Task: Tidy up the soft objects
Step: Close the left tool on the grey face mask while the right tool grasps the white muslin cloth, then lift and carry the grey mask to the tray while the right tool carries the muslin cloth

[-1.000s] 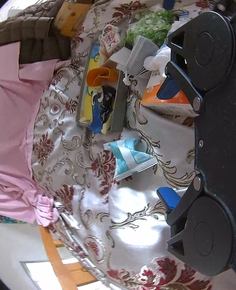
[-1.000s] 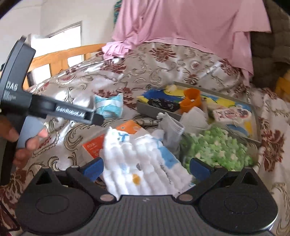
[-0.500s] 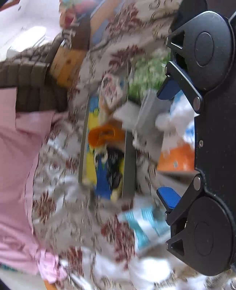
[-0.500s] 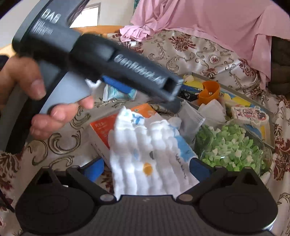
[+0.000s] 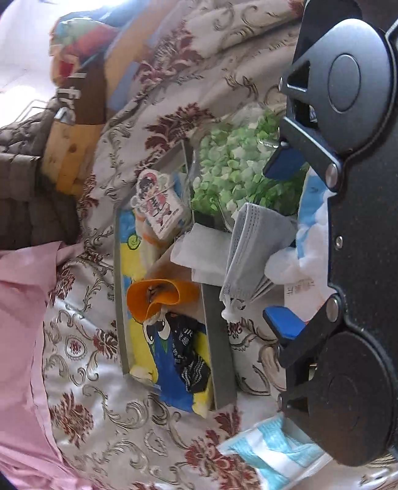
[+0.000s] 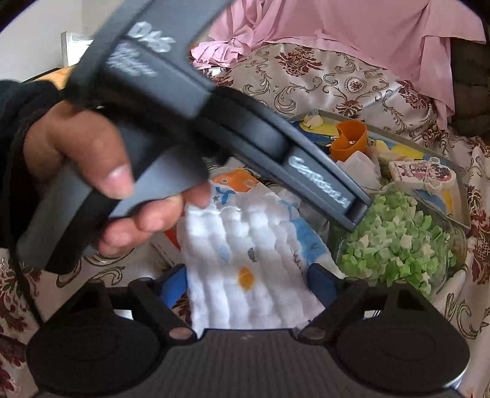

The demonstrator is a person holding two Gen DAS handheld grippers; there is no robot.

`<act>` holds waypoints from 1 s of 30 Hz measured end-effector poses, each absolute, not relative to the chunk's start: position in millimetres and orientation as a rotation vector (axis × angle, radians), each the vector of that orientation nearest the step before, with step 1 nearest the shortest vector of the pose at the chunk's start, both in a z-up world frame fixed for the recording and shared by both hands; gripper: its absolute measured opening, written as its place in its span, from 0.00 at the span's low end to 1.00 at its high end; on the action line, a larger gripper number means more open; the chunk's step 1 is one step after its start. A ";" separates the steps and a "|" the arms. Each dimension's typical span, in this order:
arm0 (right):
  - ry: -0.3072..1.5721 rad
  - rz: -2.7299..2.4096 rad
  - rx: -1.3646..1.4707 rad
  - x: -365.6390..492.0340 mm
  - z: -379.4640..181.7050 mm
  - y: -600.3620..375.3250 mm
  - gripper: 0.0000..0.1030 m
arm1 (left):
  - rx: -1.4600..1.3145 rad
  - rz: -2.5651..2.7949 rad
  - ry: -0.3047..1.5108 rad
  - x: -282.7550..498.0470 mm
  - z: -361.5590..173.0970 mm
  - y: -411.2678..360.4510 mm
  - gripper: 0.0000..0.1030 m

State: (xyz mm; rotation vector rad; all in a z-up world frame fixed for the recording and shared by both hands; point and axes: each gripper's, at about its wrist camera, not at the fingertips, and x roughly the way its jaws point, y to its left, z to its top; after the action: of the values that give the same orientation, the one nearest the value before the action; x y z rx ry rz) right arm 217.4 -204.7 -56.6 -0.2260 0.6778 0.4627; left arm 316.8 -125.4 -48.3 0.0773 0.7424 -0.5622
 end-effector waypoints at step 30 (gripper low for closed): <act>0.671 0.414 -0.004 220.3 -44.2 -242.7 0.12 | -0.269 -0.382 0.650 294.5 -26.4 -60.4 0.09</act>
State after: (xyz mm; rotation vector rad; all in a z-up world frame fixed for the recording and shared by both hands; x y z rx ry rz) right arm 220.3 -242.7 -44.2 -0.0044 0.6709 0.4143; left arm 294.5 -60.4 -26.4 -0.2693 0.6503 -0.3816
